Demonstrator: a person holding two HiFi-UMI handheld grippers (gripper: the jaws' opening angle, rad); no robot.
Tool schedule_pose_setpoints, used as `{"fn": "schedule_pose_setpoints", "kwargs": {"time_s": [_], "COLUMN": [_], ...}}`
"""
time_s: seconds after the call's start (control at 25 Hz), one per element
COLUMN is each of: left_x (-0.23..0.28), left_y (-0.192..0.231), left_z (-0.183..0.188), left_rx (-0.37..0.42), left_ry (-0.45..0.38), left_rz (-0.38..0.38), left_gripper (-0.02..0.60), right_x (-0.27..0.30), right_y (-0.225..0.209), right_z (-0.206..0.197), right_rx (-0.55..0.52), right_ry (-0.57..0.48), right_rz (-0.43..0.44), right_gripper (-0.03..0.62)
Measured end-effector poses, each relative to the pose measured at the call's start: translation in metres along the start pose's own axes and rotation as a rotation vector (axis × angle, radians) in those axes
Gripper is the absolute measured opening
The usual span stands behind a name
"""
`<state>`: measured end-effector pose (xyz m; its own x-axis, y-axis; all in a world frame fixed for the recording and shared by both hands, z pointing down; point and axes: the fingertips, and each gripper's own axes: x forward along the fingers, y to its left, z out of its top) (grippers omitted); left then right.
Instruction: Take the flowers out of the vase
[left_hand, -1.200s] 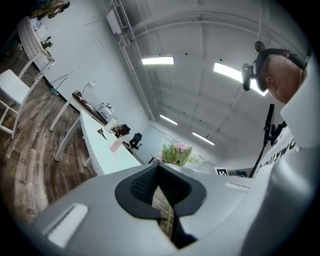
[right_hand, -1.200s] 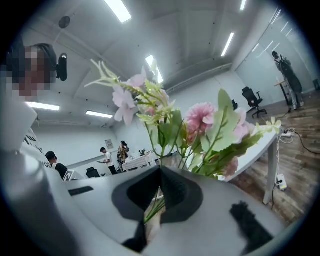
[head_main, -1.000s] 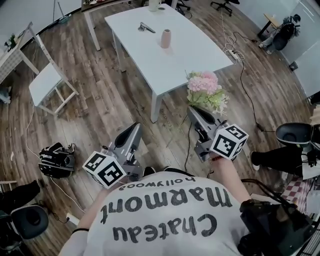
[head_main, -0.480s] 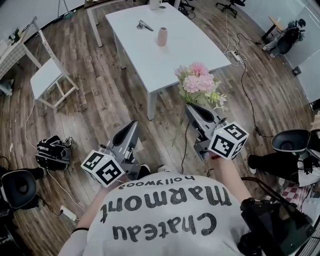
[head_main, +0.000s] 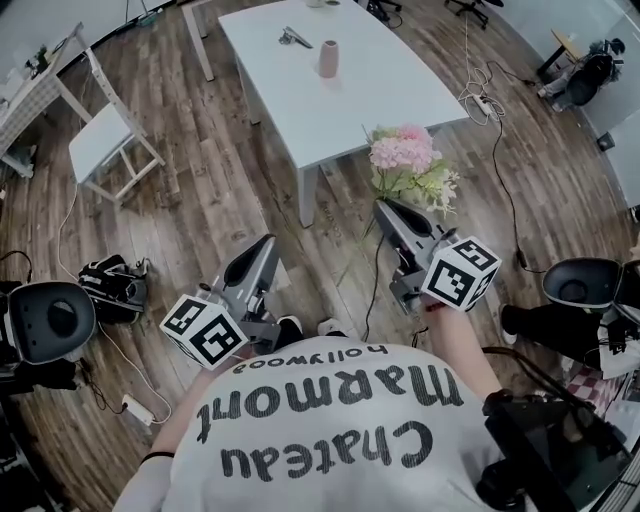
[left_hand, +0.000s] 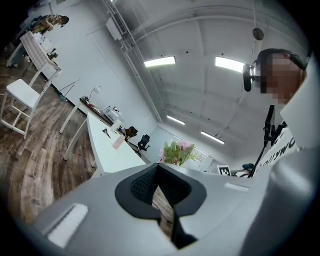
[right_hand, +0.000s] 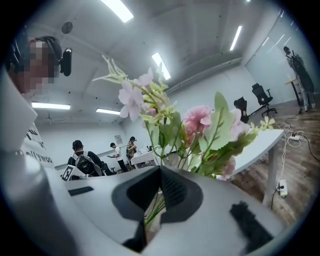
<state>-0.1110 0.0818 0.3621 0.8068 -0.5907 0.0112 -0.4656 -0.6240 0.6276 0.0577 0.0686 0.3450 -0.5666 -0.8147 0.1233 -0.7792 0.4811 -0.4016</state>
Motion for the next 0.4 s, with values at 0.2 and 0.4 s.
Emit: {"fn": "schedule_pose_setpoints", "kwargs": {"time_s": [0.2,0.4], "left_x": [-0.002,-0.003], "left_y": [0.000,-0.016], "left_z": [0.004,-0.006], "left_rx": [0.008,0.022], "left_ry": [-0.005,-0.006], "left_rz": [-0.004,-0.005], "left_gripper": [0.005,0.005], "right_x": [0.001,-0.017], "right_y": [0.003,0.006], "right_z": [0.002,0.000], "right_rx": [-0.010,-0.018], "right_ry": [-0.004,-0.009], "right_rz": [0.002,0.013], "right_gripper": [0.015,0.015]}}
